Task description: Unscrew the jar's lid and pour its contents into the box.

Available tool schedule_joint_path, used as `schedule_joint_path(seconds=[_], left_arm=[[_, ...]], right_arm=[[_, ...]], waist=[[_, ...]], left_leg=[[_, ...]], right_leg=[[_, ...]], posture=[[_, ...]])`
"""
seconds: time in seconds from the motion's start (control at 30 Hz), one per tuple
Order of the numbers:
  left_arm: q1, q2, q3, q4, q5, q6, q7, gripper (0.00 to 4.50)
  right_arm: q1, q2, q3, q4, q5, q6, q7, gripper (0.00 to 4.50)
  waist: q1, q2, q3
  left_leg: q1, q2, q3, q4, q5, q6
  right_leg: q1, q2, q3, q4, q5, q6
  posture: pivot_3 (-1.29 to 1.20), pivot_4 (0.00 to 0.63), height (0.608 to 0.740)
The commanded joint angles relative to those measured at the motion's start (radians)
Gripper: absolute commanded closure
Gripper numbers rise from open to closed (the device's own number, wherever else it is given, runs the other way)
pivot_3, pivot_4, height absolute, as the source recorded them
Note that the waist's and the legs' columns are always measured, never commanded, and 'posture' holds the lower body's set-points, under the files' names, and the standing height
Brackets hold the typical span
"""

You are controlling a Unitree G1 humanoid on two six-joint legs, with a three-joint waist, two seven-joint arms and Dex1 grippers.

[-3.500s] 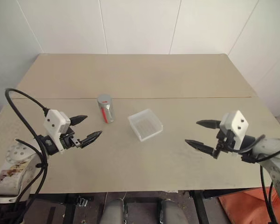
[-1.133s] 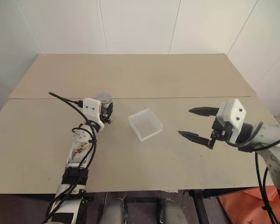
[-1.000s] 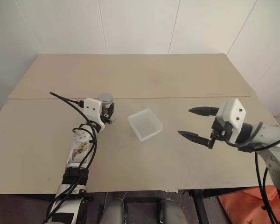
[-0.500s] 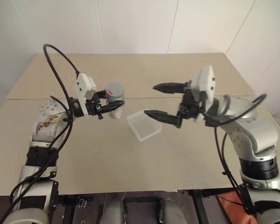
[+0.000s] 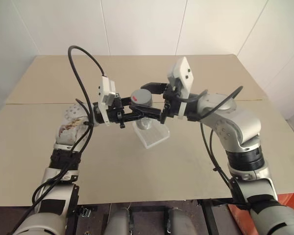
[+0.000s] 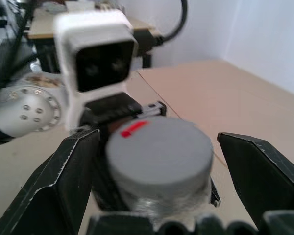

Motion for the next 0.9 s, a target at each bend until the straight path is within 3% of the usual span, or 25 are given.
schedule_joint_path(seconds=[0.03, 0.43, 0.63, 0.7, 0.8, 0.9], left_arm=[[-0.01, 0.003, 0.006, -0.011, -0.002, -0.03, -0.013, 2.48], [-0.017, 0.021, 0.0, 0.018, 0.022, -0.046, -0.038, 2.48], [-0.019, 0.023, -0.001, 0.02, 0.025, -0.048, -0.044, 2.48], [-0.02, 0.028, -0.003, 0.016, 0.022, -0.046, -0.055, 2.48], [-0.024, 0.043, -0.01, 0.01, 0.007, -0.037, -0.104, 2.48], [-0.041, 0.069, -0.027, 0.008, -0.023, -0.02, -0.209, 2.48]], right_arm=[[-0.037, 0.003, -0.017, -0.013, -0.009, -0.001, -0.009, 0.0], [-0.031, -0.005, -0.026, -0.016, -0.021, -0.024, 0.013, 0.0], [-0.023, -0.001, -0.021, -0.014, -0.029, -0.04, 0.04, 1.74], [-0.022, -0.002, -0.018, -0.007, -0.03, -0.053, 0.059, 1.74], [-0.03, -0.001, -0.013, 0.043, -0.004, -0.118, 0.181, 1.74], [-0.048, -0.008, 0.007, 0.133, 0.065, -0.255, 0.516, 1.74]], waist=[[-0.003, 0.0, 0.0], [-0.006, 0.0, 0.0], [-0.006, 0.0, 0.0], [-0.006, 0.0, 0.0], [-0.006, 0.0, 0.0], [-0.006, 0.0, 0.0]], left_leg=[[0.0, 0.0, 0.0, 0.0, 0.0, 0.0], [0.0, 0.0, 0.0, 0.0, 0.0, 0.0], [0.0, 0.0, 0.0, 0.0, 0.0, 0.0], [0.0, 0.0, -0.001, 0.0, 0.0, 0.0], [0.0, 0.0, 0.0, 0.0, 0.0, 0.0], [0.0, 0.0, 0.0, 0.0, 0.0, 0.0]], right_leg=[[0.0, 0.0, 0.0, 0.0, 0.0, 0.0], [0.0, 0.0, 0.0, 0.0, 0.0, 0.0], [0.0, 0.0, 0.0, 0.0, 0.0, 0.0], [0.0, 0.0, 0.0, 0.0, 0.0, 0.0], [0.0, 0.0, 0.0, 0.0, 0.0, 0.0], [0.0, 0.0, 0.0, 0.0, 0.0, 0.0]], posture=[[0.0, 0.15, 0.74], [0.0, 0.15, 0.74], [0.0, 0.15, 0.74], [0.0, 0.15, 0.74], [0.0, 0.15, 0.74], [0.0, 0.15, 0.74]])
